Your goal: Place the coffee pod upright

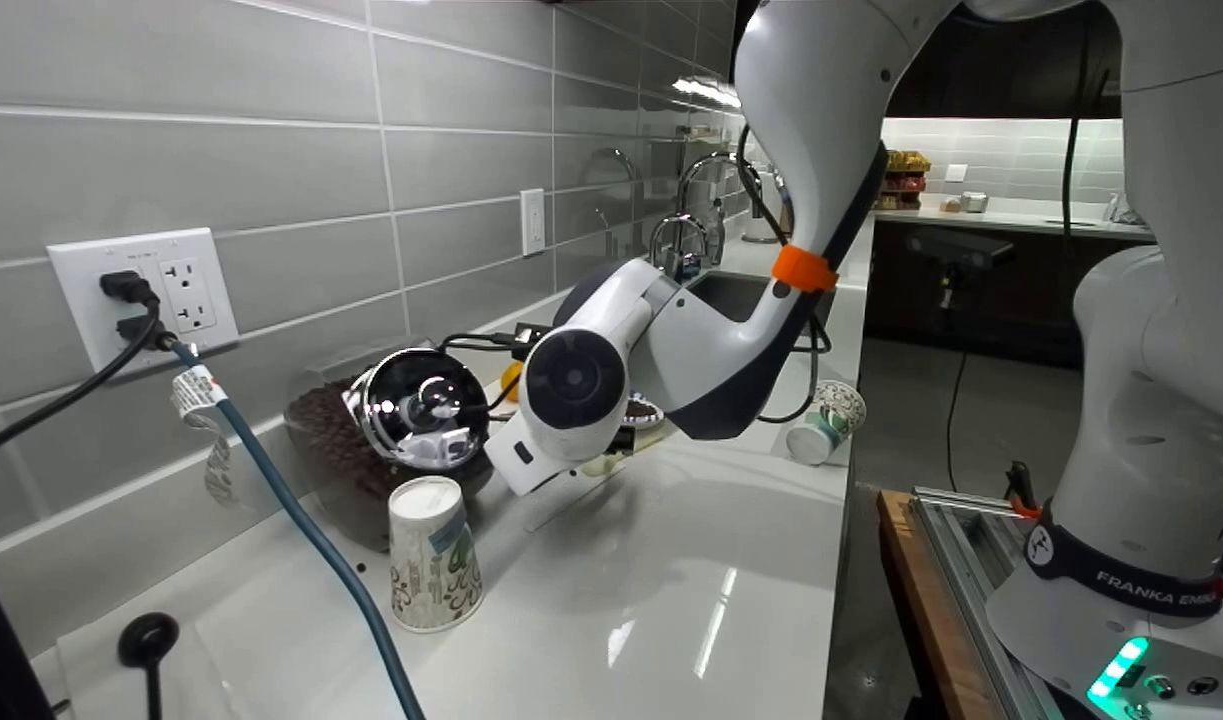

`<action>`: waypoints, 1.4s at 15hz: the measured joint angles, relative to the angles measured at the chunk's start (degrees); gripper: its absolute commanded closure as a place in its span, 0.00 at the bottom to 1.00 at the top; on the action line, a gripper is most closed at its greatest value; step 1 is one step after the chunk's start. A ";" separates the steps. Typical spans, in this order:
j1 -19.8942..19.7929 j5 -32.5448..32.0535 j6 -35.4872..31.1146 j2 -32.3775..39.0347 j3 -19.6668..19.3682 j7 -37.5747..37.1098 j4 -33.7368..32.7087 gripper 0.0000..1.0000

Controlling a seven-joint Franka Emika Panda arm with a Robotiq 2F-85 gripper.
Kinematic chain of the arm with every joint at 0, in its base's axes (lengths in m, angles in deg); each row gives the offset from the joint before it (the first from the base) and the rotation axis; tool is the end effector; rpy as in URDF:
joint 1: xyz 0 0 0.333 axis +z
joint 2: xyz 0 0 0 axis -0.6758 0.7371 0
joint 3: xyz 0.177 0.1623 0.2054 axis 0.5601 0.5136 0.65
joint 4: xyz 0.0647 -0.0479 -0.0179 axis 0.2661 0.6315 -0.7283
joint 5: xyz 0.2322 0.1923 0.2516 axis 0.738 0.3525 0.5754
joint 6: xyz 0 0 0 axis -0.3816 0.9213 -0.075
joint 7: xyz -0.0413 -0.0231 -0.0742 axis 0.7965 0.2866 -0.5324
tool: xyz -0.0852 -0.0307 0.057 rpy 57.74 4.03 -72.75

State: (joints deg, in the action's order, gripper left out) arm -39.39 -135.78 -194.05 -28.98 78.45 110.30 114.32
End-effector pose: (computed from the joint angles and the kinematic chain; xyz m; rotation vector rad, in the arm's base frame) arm 0.5171 0.0425 0.1931 1.4668 1.7757 -0.5678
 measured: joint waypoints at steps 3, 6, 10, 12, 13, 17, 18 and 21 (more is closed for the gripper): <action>-0.18 7.22 -2.17 -6.14 1.56 0.33 4.04 0.00; -0.14 14.34 -3.84 -14.18 2.44 0.29 8.22 0.00; -0.14 30.37 -6.75 -26.30 1.15 5.41 13.63 0.00; -0.06 39.00 -7.75 -32.32 -1.48 10.79 16.57 0.00; -0.02 43.03 -8.13 -35.20 -3.49 13.99 18.12 0.00; -0.39 56.78 -7.91 -45.57 -14.22 28.77 24.01 0.00; -0.75 59.52 -7.22 -48.09 -17.18 32.45 25.28 0.00; -2.82 66.23 -1.35 -56.55 -24.81 41.63 27.75 0.00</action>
State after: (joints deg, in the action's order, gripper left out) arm -42.21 -69.55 -195.39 -85.53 53.65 151.93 142.07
